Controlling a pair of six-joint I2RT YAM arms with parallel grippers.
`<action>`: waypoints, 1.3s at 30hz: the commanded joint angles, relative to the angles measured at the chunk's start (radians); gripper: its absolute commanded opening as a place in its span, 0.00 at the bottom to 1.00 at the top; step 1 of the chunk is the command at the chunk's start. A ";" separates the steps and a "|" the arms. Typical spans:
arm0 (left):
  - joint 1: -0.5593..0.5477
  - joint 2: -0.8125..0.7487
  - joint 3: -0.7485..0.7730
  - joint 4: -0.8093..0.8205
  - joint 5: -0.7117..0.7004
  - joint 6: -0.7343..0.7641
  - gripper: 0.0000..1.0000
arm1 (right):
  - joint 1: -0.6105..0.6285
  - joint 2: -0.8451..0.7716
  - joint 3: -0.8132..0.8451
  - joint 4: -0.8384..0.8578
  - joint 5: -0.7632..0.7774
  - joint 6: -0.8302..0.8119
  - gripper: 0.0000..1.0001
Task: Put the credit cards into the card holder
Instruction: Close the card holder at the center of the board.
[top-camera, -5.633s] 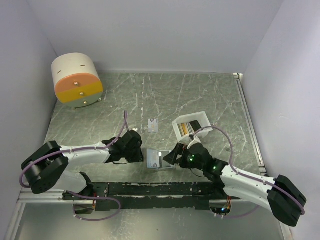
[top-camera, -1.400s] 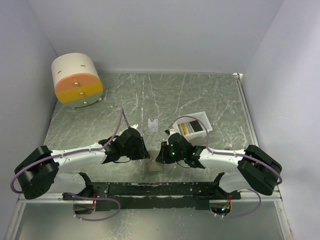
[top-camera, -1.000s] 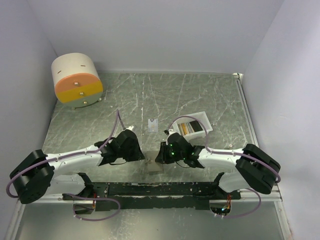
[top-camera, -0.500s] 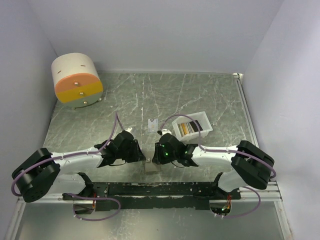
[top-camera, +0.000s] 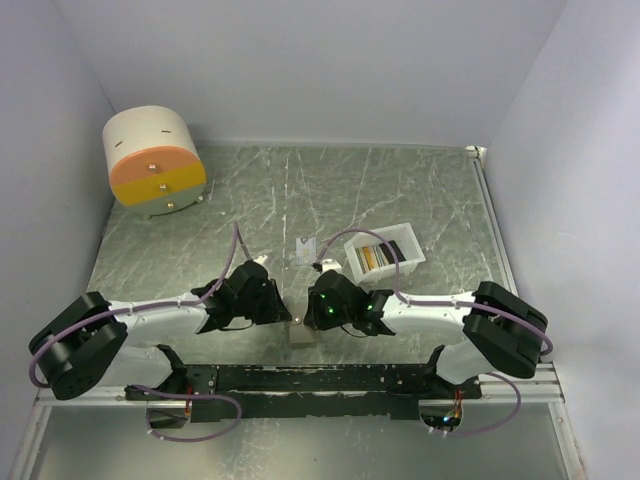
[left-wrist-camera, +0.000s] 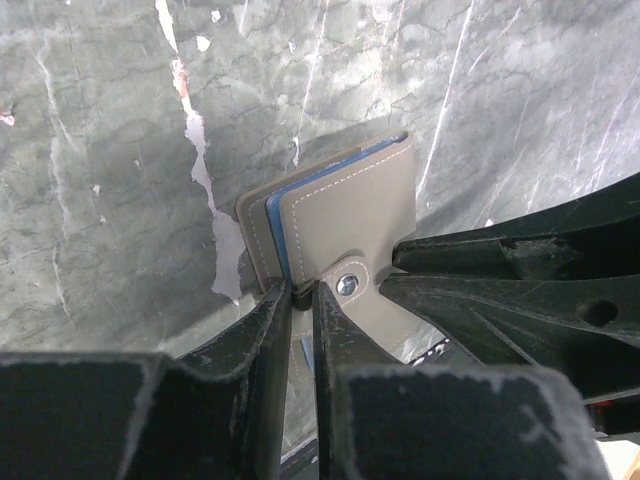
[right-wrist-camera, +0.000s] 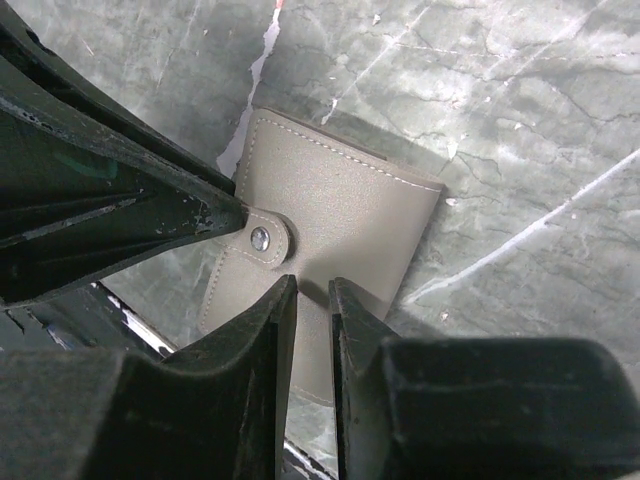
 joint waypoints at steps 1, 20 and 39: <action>-0.004 0.044 0.019 0.008 0.046 0.024 0.21 | 0.011 -0.020 -0.067 0.006 0.001 0.034 0.21; -0.004 0.047 0.018 -0.025 0.023 0.008 0.21 | -0.009 -0.067 -0.084 0.145 -0.022 0.160 0.29; -0.005 0.018 -0.004 -0.025 0.026 -0.026 0.21 | -0.011 0.011 -0.040 0.133 -0.003 0.160 0.13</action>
